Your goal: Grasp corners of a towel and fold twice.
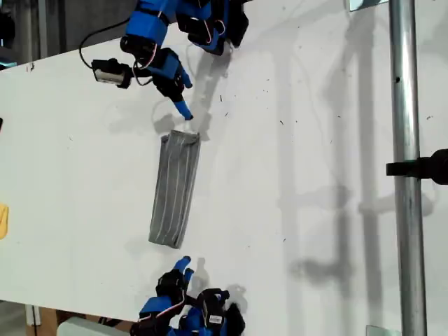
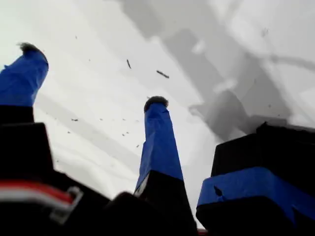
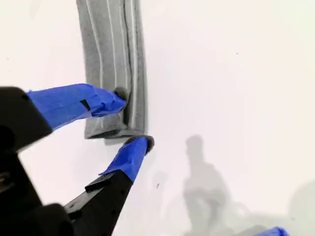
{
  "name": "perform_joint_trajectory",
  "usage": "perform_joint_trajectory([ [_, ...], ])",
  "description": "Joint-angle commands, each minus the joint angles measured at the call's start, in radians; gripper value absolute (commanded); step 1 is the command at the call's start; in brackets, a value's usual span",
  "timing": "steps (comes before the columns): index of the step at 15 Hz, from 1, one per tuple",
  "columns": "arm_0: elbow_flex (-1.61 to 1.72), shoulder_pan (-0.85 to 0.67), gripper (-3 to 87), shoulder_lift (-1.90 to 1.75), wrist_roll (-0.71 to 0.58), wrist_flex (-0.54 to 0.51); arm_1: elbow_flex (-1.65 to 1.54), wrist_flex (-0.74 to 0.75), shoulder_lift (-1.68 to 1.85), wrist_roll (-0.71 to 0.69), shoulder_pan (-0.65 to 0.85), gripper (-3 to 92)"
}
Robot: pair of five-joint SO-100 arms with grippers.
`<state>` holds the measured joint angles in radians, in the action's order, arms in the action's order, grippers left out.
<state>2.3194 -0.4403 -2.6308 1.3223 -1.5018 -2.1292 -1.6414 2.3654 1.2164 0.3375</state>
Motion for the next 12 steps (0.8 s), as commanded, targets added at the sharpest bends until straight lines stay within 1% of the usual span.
perform_joint_trajectory([
  [1, 0.331, 0.158, 9.4, -0.482, 0.149, 0.094, -0.08, -0.049, 0.241, 0.239, -0.166, 37.9],
  [2, 0.43, 0.213, 6.2, -0.664, 0.138, 0.143, -0.158, -0.055, 0.333, 0.333, -0.229, 37.2],
  [3, 0.502, 0.235, 3.0, -0.735, 0.155, 0.16, -0.209, -0.021, 0.388, 0.379, -0.282, 39.3],
  [4, 0.555, 0.252, 2.1, -0.73, 0.17, 0.178, -0.209, -0.015, 0.345, 0.419, -0.302, 39.2],
  [5, 0.618, 0.258, 2.2, -0.759, 0.173, 0.19, -0.23, 0.023, 0.299, 0.428, -0.287, 41.0],
  [6, 0.686, 0.258, 2.1, -0.81, 0.175, 0.192, -0.275, 0.115, 0.275, 0.411, -0.259, 42.2],
  [8, 0.767, 0.273, 1.7, -0.842, 0.184, 0.213, -0.296, 0.296, 0.158, 0.293, -0.117, 42.7],
  [10, 0.801, 0.281, 2.0, -0.842, 0.198, 0.21, -0.201, 0.448, -0.069, 0.15, 0.029, 43.4],
  [12, 0.799, 0.278, 2.0, -0.842, 0.187, 0.206, -0.086, 0.565, -0.302, 0.074, 0.107, 44.4],
])
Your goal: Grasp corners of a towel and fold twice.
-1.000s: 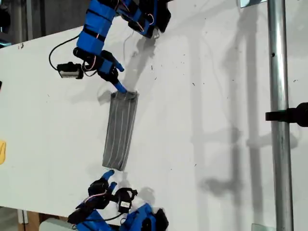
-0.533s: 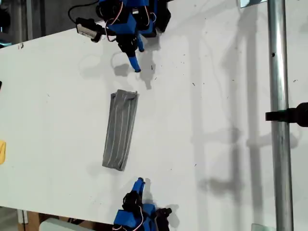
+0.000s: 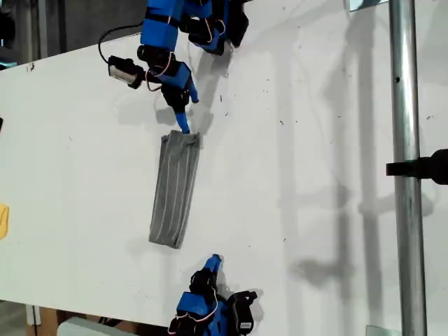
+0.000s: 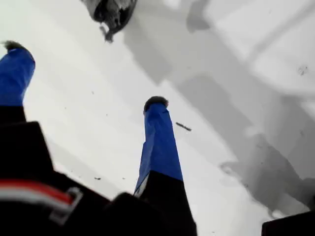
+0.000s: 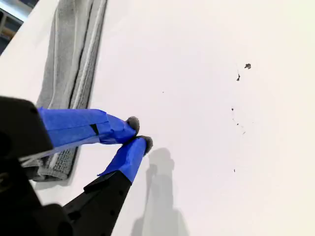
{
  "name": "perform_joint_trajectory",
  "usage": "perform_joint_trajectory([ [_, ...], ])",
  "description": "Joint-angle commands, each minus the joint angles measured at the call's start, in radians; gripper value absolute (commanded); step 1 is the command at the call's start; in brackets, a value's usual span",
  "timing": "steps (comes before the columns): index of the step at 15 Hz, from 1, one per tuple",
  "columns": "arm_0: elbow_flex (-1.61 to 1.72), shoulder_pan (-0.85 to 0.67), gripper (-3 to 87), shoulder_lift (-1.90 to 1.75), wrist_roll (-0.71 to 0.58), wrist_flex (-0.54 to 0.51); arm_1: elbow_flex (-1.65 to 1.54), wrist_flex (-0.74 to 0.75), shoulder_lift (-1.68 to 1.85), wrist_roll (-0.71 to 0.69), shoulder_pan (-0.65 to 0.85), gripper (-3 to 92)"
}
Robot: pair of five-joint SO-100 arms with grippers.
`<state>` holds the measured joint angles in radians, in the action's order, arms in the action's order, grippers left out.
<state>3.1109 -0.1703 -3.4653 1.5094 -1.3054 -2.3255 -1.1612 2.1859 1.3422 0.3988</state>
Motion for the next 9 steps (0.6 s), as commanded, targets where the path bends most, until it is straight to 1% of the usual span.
perform_joint_trajectory([
  [1, 0.008, 0.009, 2.0, -0.008, 0.002, 0.009, 0.169, 0.123, -0.236, -0.066, 0.06, 45.1],
  [4, 0.008, 0.008, 2.0, -0.008, 0.002, 0.006, 0.351, 0.21, -0.563, -0.083, 0.066, 44.3],
  [5, 0.008, 0.009, 2.1, -0.008, 0.002, 0.006, 0.443, 0.212, -0.687, -0.1, 0.06, 41.6],
  [7, 0.008, 0.009, 2.1, -0.008, -0.002, 0.005, 0.672, 0.167, -0.914, -0.141, 0.049, 40.4],
  [8, 0.008, 0.009, 2.1, -0.008, -0.005, 0.005, 0.765, 0.16, -0.988, -0.183, 0.046, 36.6],
  [9, 0.008, 0.005, 2.2, -0.008, -0.012, 0.005, 0.839, 0.158, -1.042, -0.213, 0.052, 28.5],
])
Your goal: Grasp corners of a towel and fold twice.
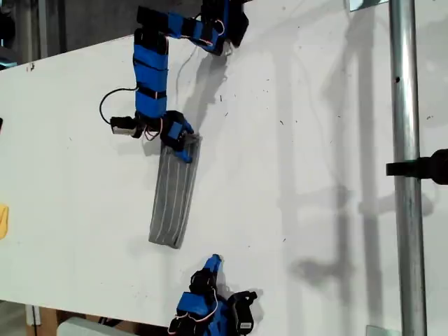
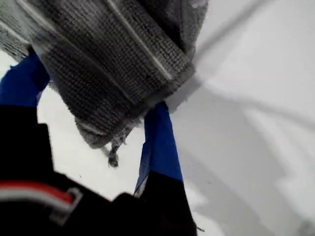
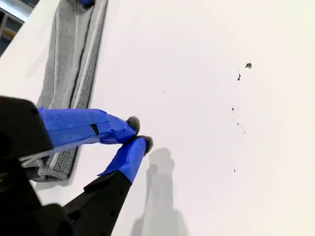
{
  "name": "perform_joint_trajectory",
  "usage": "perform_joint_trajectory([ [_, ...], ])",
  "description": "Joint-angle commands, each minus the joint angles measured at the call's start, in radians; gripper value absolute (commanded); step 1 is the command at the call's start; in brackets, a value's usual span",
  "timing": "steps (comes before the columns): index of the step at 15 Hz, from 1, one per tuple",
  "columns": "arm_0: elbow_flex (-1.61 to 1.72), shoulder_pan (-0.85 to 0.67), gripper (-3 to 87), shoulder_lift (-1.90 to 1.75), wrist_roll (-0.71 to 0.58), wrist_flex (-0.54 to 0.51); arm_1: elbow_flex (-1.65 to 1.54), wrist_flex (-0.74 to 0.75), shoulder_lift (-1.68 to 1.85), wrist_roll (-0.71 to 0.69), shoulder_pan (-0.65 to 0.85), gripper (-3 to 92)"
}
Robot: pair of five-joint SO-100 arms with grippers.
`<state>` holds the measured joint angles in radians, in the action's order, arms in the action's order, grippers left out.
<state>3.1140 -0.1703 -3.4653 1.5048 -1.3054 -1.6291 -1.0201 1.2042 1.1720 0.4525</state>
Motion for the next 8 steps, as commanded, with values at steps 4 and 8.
perform_joint_trajectory([
  [4, 0.005, -0.002, 2.3, -0.008, -0.018, 0.003, 0.192, 0.009, -0.071, -0.129, 0.032, -0.2],
  [8, 0.005, -0.015, 2.6, -0.008, -0.031, 0.003, -0.058, -0.106, 0.198, -0.137, -0.021, -0.2],
])
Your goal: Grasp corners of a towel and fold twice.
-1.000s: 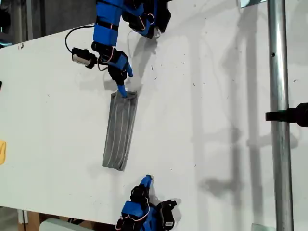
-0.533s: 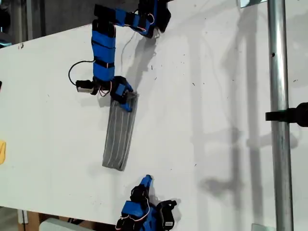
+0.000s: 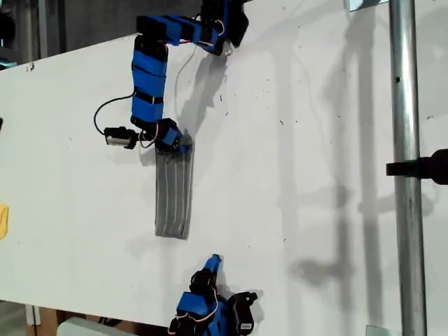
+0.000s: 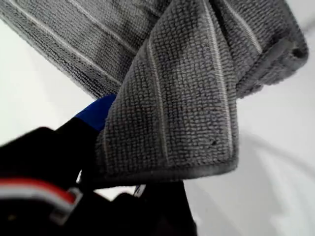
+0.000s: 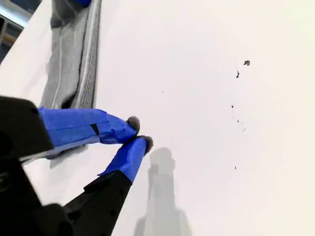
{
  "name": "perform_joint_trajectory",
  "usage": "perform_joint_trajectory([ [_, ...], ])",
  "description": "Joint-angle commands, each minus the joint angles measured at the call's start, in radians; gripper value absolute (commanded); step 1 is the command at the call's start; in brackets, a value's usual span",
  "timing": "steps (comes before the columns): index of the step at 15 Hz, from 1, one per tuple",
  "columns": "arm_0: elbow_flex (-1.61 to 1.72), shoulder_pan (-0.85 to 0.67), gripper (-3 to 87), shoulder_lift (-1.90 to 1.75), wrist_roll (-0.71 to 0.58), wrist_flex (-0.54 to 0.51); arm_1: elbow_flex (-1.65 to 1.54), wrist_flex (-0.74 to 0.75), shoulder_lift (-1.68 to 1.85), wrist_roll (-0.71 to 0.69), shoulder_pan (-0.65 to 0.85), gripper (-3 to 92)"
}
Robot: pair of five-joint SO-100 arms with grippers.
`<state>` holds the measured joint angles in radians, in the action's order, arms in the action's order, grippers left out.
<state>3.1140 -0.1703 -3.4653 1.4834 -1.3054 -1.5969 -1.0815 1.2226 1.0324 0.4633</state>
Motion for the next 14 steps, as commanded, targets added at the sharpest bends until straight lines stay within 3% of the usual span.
perform_joint_trajectory([
  [1, 0.005, -0.011, 2.6, -0.008, -0.009, 0.003, -0.225, -0.091, 0.325, 0.043, -0.058, -0.2],
  [3, 0.005, -0.012, 2.6, -0.008, -0.009, 0.003, -0.414, -0.293, 0.623, 0.172, -0.144, -0.2],
  [6, 0.005, -0.012, 2.7, -0.008, -0.02, 0.006, -0.43, -0.672, 0.899, 0.42, -0.351, -0.2],
  [8, 0.005, -0.006, 2.7, -0.008, -0.021, 0.009, -0.276, -0.749, 0.881, 0.459, -0.42, -0.2],
  [9, 0.005, -0.006, 2.7, -0.008, -0.021, 0.011, -0.198, -0.672, 0.788, 0.405, -0.405, -0.2],
  [13, 0.005, 0.006, 3.4, -0.008, 0.011, 0.006, 0.008, -0.133, 0.336, 0.224, -0.324, 1.4],
  [14, 0.005, 0.008, 3.1, -0.008, 0.021, 0.006, 0.002, -0.049, 0.265, 0.229, -0.304, 25.1],
])
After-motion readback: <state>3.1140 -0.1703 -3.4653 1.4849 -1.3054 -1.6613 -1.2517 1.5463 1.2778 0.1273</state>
